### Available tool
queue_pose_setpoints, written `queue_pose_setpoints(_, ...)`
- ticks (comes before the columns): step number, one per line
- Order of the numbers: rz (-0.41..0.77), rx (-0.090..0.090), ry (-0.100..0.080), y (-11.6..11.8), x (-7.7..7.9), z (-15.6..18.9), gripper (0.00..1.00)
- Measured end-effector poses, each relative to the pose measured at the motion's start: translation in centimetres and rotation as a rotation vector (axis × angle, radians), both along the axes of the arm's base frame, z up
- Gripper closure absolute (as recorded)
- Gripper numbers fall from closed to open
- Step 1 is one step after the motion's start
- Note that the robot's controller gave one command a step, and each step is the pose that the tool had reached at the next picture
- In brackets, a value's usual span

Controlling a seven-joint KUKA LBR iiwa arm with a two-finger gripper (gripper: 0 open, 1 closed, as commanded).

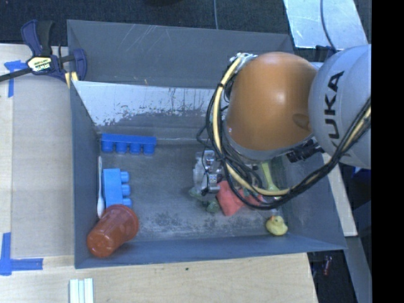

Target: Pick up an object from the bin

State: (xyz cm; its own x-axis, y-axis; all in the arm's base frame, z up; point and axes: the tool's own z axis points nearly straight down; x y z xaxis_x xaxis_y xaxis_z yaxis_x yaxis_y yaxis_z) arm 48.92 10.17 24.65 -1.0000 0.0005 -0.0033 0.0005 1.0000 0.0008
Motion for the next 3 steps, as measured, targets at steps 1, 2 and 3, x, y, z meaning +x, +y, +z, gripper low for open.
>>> queue_pose_setpoints(1,0.190,0.001,-0.009,2.4,4.8,2.9,0.00)
queue_pose_setpoints(2,0.187,0.000,-0.006,2.3,4.7,2.7,0.00)
queue_pose_setpoints(3,0.186,0.002,-0.009,-2.6,3.8,1.5,0.00)
